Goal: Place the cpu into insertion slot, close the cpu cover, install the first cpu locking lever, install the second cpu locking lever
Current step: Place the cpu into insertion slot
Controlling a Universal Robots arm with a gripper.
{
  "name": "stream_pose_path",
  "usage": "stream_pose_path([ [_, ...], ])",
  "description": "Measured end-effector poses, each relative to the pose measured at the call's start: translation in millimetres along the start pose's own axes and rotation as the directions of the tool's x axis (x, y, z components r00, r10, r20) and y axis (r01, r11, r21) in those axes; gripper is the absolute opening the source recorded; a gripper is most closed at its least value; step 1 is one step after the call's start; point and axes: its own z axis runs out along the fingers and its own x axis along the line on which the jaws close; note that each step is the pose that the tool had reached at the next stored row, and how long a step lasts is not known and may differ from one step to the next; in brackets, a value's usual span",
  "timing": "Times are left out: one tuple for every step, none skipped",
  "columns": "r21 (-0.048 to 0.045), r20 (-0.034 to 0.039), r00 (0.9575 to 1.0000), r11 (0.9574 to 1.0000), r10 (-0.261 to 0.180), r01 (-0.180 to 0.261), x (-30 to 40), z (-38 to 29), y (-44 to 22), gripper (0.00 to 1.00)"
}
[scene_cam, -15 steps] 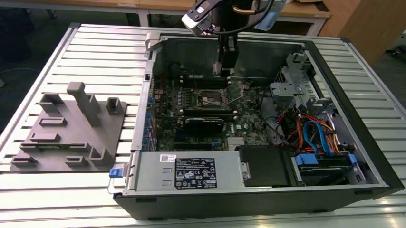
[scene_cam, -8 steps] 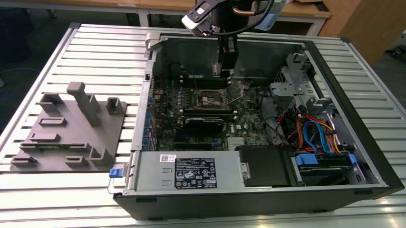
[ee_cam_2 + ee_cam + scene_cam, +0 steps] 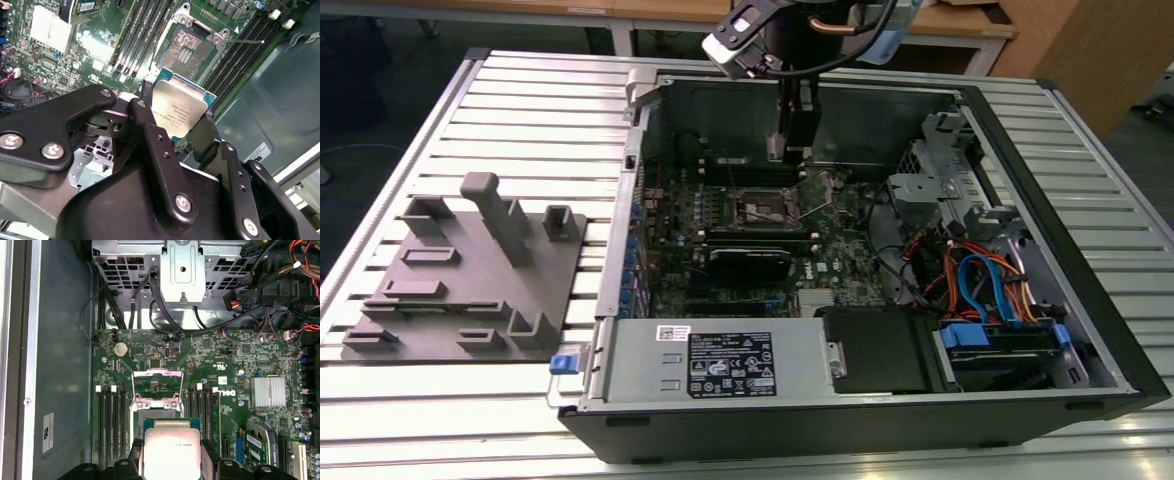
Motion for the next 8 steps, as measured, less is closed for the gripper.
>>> stream_pose_path([
  [0.0001, 0.0002, 1.0000, 1.0000, 0.000, 0.000, 0.0, 0.3, 0.0, 0.54],
  [0.0002, 0.0004, 1.0000, 1.0000, 0.000, 0.000, 0.0, 0.4, 0.0, 0.54],
  [0.0003, 0.0004, 1.0000, 1.0000, 0.000, 0.000, 0.0, 0.4, 0.0, 0.54],
  [0.0003, 0.0005, 1.0000, 1.0000, 0.000, 0.000, 0.0, 0.4, 0.0, 0.54],
  [0.0001, 0.0004, 1.0000, 1.0000, 0.000, 0.000, 0.0, 0.5, 0.0, 0.54],
  [-0.0018, 0.0002, 1.0000, 1.0000, 0.000, 0.000, 0.0, 0.5, -0.2, 0.54],
  [-0.0025, 0.0002, 1.0000, 1.0000, 0.000, 0.000, 0.0, 0.7, -0.3, 0.54],
  [-0.0026, 0.0001, 1.0000, 1.0000, 0.000, 0.000, 0.0, 0.8, -0.3, 0.54],
])
